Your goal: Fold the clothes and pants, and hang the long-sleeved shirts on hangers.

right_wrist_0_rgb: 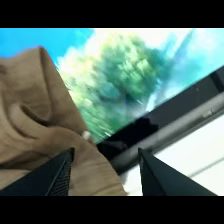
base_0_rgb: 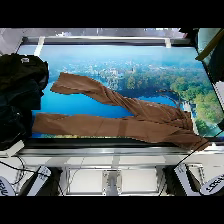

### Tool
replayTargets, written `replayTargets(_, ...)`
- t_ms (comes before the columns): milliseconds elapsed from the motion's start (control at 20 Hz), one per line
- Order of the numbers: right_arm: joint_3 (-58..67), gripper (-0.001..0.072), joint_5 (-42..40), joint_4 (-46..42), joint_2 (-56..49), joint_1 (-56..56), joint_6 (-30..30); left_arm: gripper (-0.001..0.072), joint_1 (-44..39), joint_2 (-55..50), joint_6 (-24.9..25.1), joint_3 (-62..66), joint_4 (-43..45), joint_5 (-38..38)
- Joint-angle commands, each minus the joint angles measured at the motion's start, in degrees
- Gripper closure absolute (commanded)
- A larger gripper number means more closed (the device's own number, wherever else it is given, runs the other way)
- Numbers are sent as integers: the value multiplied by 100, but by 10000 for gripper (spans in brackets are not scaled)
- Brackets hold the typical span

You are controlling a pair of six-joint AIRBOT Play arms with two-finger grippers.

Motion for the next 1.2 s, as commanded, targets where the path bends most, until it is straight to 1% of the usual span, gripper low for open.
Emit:
replayTargets(0,466,267,407,525,4,0,122,85,138,-463,595,-286,-1263,555)
replayTargets(50,546,267,507,745,4,2,120,88,136,-649,815,-286,-1652,643)
replayTargets(150,649,267,629,1145,4,2,120,127,85,-1034,1126,-286,-2184,732)
replayTargets(250,708,267,713,1462,7,2,120,130,13,-1355,1134,-286,-2208,743)
replayTargets(300,737,267,754,1550,7,2,122,179,-31,-1464,1139,-286,-2212,752)
replayTargets(350,750,267,761,1624,9,2,120,241,-83,-1550,1246,-286,-2216,822)
replayTargets(450,748,268,798,1744,7,2,120,253,-212,-1624,1261,-284,-2310,964)
replayTargets(500,750,267,815,1794,9,2,120,450,-254,-1622,1266,-258,-2426,975)
replayTargets(550,754,267,852,1801,7,2,120,686,-264,-1604,1320,-151,-2479,918)
replayTargets(650,813,268,938,1781,7,2,111,694,-256,-1451,1368,238,-2358,570)
replayTargets(700,866,267,951,1779,7,2,111,695,-256,-1331,1355,527,-2065,240)
replayTargets(850,1025,268,944,1781,7,2,109,694,-258,-1060,929,1392,-850,-1071)
replayTargets(900,1047,268,940,1784,7,2,105,694,-256,-1010,927,1556,-621,-1419)
replayTargets(1000,1058,268,940,1781,2,2,92,692,-262,-986,931,1626,-568,-1759)
replayTargets(1050,1058,266,942,1781,2,2,87,613,-280,-999,933,1626,-601,-1867)
replayTargets(1100,1058,266,946,1781,2,2,50,253,-284,-984,933,1631,-616,-1886)
replayTargets(1150,1058,265,944,1781,2,2,46,-10,-293,-946,931,1646,-699,-1891)
